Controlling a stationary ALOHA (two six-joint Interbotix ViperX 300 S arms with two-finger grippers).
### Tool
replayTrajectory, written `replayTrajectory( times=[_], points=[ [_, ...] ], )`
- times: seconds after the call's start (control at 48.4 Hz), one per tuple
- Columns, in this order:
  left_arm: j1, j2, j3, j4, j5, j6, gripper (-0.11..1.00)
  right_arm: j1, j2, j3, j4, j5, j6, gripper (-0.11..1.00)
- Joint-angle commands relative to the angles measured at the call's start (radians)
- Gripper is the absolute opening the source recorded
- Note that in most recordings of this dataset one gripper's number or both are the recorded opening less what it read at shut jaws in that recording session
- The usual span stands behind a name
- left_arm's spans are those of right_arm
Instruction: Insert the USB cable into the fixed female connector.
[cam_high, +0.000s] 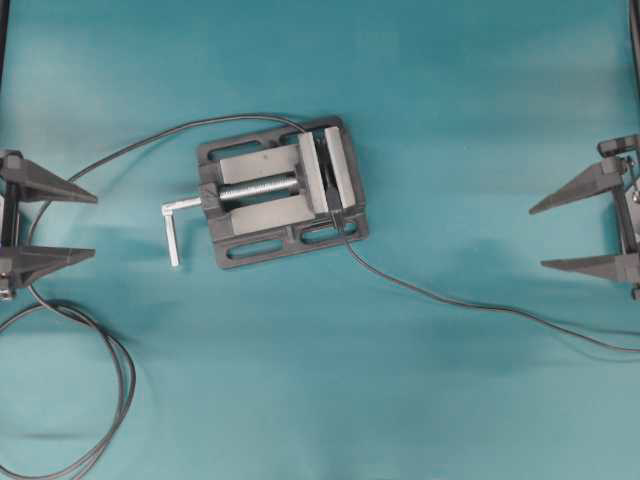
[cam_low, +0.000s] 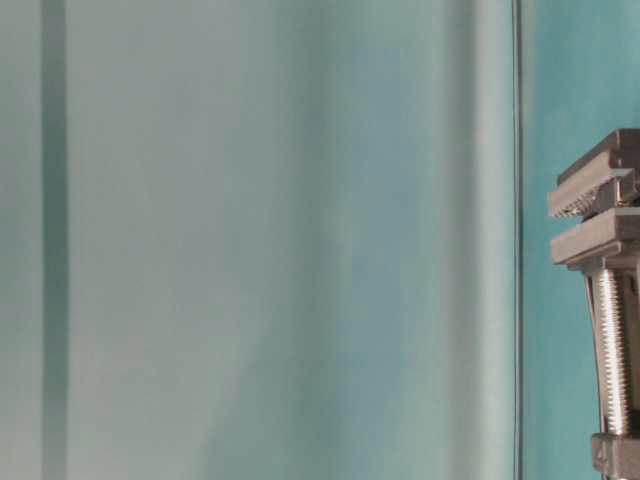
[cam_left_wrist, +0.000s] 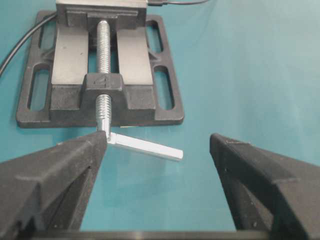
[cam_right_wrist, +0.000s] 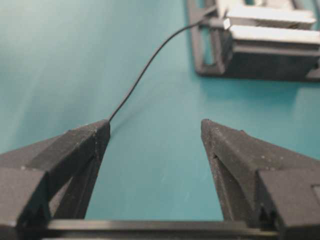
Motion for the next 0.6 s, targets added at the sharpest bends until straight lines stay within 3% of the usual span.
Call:
replayTrajectory(
  times=[0.0, 0.165, 0.579],
  points=[
    [0.002, 0.014, -0.014, 0.002, -0.008, -0.009, 1.00, -0.002, 0.005, 0.011, -0.009, 0.029, -0.008, 0.79],
    [0.002, 0.014, -0.014, 0.002, -0.008, -0.009, 1.00, -0.005, 0.005, 0.055, -0.031, -0.086, 0.002, 0.79],
    [0.002, 0.014, -0.014, 0.003, -0.008, -0.009, 1.00, -0.005, 0.003, 0.060, -0.032, -0.087, -0.005, 0.79]
  ],
)
